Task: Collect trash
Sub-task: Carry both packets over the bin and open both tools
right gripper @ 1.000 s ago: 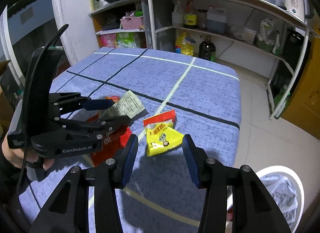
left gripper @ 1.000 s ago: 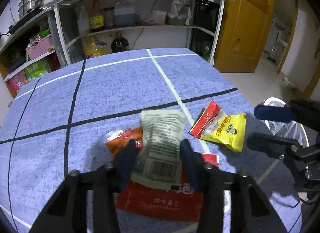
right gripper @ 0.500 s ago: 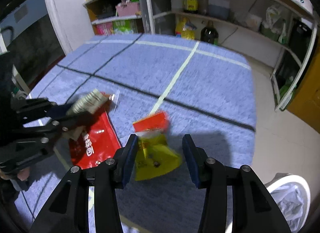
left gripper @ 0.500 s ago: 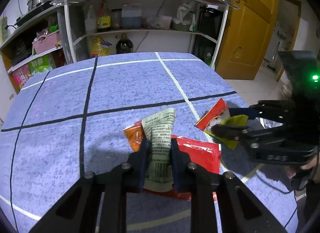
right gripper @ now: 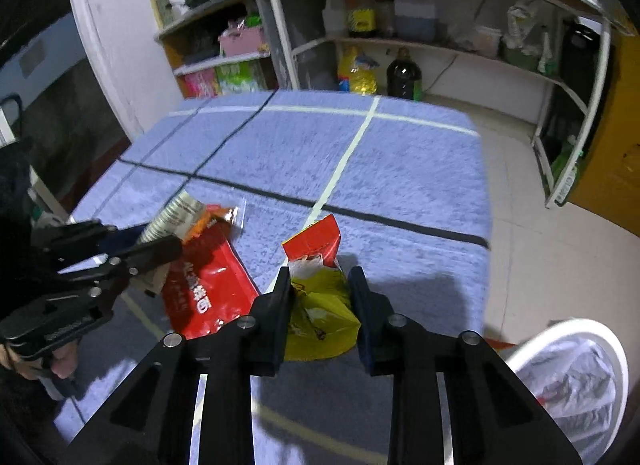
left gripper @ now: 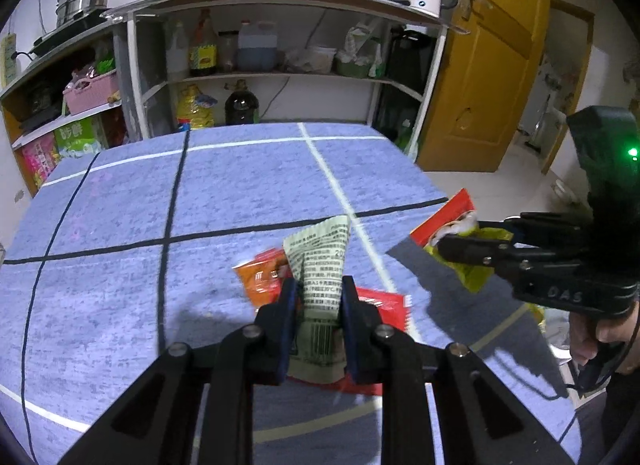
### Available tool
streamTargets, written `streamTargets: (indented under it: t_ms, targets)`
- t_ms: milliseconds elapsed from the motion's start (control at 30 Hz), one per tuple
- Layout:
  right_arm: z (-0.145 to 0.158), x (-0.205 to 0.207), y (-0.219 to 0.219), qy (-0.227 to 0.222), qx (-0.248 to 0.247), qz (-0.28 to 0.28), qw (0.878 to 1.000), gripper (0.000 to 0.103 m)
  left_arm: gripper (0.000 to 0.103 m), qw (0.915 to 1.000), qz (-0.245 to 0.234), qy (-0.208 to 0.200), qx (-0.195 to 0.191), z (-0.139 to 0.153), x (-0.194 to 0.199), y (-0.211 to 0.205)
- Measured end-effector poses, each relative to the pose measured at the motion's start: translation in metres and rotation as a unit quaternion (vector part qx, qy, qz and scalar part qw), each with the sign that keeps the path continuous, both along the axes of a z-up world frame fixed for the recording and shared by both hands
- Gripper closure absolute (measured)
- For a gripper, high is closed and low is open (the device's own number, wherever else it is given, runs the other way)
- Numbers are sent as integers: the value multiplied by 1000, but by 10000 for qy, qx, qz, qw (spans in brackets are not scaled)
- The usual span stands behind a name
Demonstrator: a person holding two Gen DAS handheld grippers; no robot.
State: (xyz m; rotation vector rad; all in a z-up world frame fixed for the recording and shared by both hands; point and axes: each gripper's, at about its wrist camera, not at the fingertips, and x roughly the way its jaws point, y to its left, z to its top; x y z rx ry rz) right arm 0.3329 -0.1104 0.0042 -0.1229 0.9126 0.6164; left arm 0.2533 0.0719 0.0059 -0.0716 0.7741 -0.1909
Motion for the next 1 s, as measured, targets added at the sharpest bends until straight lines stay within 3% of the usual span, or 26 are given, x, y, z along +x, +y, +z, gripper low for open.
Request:
streamTargets:
  t_ms: [233, 467, 733, 1000]
  targets:
    - [23, -22, -60, -257, 88, -533, 9982, 75, 81, 9989, -398, -164, -173, 14, 0, -46]
    - [34, -54, -143, -547, 64, -1447, 9879, 74, 81, 9952, -887, -271, -324, 24, -4, -115]
    - [30, -87, -207, -502, 146, -1972, 9790, 74, 81, 9887, -1359, -143, -619, 20, -13, -192]
    - [8, -98, -244, -375, 52, -2192, 9750, 74, 77, 9855, -1589, 87, -595, 2, -13, -240]
